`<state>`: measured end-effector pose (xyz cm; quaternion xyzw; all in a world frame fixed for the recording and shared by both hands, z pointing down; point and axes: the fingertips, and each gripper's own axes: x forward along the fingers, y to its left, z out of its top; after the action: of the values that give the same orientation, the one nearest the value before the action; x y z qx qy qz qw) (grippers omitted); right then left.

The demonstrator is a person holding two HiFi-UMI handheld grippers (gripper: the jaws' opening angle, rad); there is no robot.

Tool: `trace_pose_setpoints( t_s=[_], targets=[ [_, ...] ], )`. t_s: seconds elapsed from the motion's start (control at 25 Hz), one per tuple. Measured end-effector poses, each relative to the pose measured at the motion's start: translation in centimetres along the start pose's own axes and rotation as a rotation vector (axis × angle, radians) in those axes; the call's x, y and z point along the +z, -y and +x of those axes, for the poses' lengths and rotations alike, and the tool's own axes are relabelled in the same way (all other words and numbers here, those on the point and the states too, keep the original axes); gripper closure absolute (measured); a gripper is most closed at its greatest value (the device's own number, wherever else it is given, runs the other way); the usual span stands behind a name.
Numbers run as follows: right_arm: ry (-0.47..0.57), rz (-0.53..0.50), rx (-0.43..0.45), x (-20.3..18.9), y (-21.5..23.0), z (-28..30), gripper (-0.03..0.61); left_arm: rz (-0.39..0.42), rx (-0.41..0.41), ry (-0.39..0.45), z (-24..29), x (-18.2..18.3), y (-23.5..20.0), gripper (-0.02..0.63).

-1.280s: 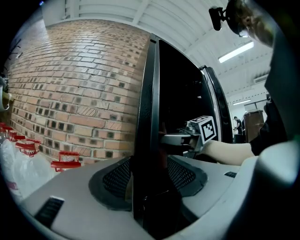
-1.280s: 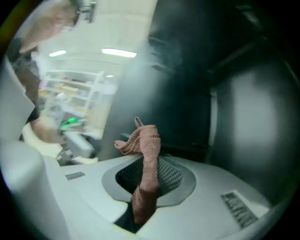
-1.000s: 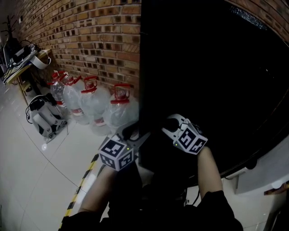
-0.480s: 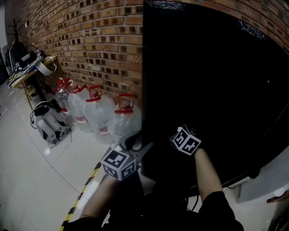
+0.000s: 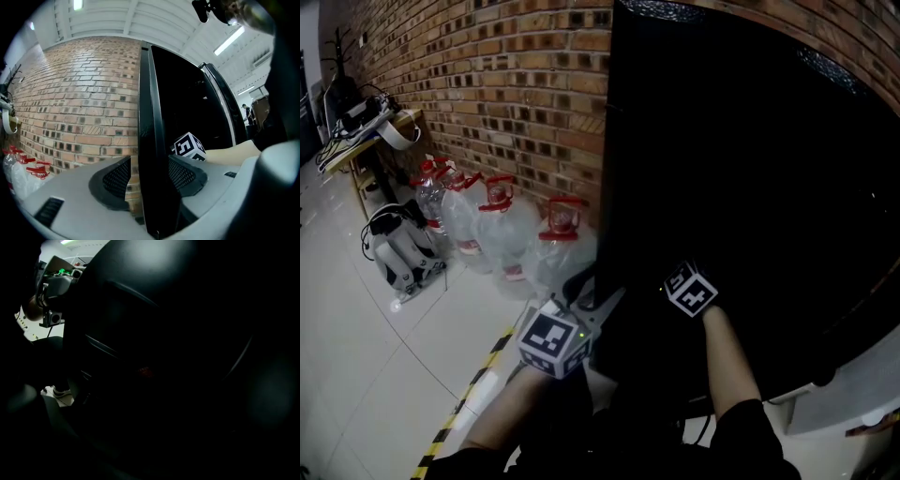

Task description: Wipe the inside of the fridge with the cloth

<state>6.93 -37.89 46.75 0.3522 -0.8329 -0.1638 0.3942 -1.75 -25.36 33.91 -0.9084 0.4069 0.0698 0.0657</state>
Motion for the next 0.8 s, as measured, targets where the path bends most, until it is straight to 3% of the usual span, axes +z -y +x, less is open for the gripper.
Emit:
trace_pose_setpoints(
  t_s=[0.12, 0.24, 0.56, 0.8],
  targets=[
    [-0.006, 0.007, 0.002, 0.5, 0.7, 0.3, 0.502, 0.035, 0.008, 0.018, 0.9, 0.7, -0.2, 0.364],
    [-0.024, 0.028, -0.024, 0.2, 1.7, 1.1, 0.502, 0.006, 0.003, 0.016, 1.3, 0.5, -0.3, 0.394],
    [-0.082, 0.077, -0.132, -1.4, 5.5, 2.5, 0.502, -0.034, -0.014, 0.039, 1.3, 0.5, -0.2, 0.396],
    [-0.092, 0.104, -0.144, -1.8, 6.8, 3.3, 0.502, -0.043, -0.019, 0.051, 1.2, 0.3, -0.2, 0.394]
  ],
)
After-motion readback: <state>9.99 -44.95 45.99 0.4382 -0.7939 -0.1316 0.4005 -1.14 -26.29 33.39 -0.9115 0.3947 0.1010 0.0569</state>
